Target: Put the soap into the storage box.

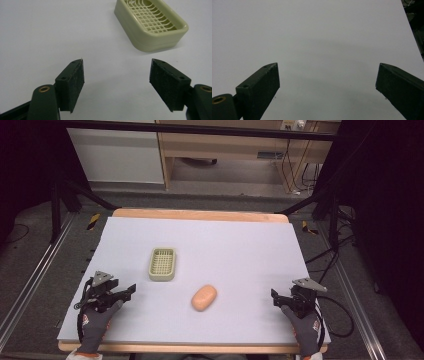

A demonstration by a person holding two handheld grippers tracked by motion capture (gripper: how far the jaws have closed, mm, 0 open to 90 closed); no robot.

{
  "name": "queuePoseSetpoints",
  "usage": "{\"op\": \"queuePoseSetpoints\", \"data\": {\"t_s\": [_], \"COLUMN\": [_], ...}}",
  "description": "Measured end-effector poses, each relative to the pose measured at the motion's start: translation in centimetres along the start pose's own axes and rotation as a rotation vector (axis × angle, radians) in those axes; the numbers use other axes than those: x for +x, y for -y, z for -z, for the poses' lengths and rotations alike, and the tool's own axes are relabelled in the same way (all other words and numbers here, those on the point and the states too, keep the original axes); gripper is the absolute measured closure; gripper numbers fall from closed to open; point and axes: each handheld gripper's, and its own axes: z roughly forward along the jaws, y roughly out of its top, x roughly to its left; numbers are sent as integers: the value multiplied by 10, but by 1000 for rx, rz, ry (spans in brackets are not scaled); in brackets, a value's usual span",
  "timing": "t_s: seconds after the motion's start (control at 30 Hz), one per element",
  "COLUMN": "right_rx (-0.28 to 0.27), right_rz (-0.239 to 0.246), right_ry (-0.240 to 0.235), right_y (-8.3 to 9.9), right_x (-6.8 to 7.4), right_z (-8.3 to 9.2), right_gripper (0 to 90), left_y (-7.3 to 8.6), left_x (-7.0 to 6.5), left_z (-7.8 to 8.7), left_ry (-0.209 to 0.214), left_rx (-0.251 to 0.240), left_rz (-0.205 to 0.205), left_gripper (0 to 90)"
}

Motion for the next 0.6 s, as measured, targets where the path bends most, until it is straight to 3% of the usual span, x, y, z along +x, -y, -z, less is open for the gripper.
{"op": "queuePoseSetpoints", "data": {"t_s": [0.17,0.6], "right_rx": [6,24], "right_rz": [12,-3], "right_ry": [22,1], "right_y": [2,5], "right_x": [1,3], "right_z": [1,0], "right_gripper": [82,90], "left_y": [-1,-2], "left_x": [-4,-15], "left_z": [0,0], "left_ry": [8,33], "left_rx": [-5,-10], "left_rz": [-8,-19], "left_gripper": [272,272]}}
